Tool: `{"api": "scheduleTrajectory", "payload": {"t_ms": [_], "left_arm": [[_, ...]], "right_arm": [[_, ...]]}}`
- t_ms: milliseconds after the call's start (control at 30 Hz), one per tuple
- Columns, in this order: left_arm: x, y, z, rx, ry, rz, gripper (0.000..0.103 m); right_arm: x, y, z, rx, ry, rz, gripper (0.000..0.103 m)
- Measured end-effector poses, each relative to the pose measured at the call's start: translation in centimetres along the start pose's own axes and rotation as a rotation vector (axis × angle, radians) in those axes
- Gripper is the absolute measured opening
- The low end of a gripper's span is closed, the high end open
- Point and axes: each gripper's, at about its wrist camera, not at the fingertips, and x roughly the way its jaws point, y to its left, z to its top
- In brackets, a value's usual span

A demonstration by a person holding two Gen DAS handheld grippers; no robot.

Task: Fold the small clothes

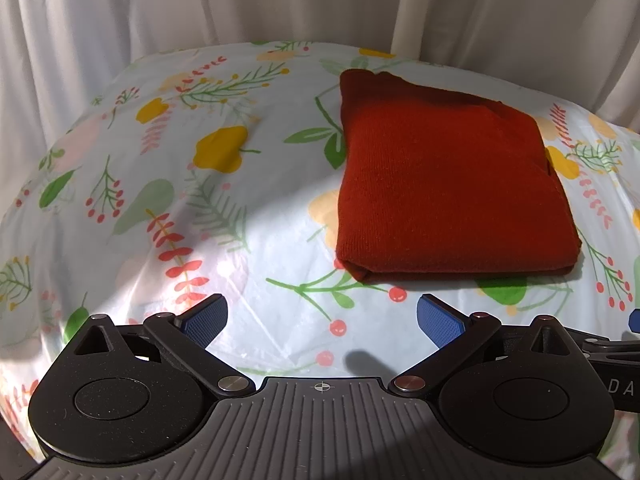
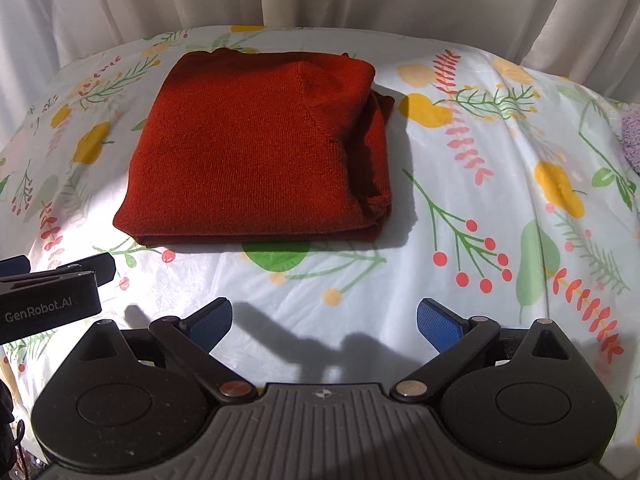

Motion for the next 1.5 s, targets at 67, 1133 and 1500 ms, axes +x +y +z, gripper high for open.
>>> {"api": "scheduleTrajectory", "payload": {"t_ms": [67,1133,1500], "left_arm": [[0.01,-0.04,0.06,0.004,0.0,-0.001,0.103],[0.22,-0.31,0.57,0.021,0.003,-0.004,0.103],[0.52,-0.36,0.61,0.033,0.005,-0.011,0.103]], "right_arm": [[0.03,0.06,0.02,-0.001,0.001,-0.003,0.099],[0.13,-0.32,0.69,0.032,0.008,-0.018,0.099],[0.25,-0.45,0.79,0.037,0.008,-0.02,0.099]]}}
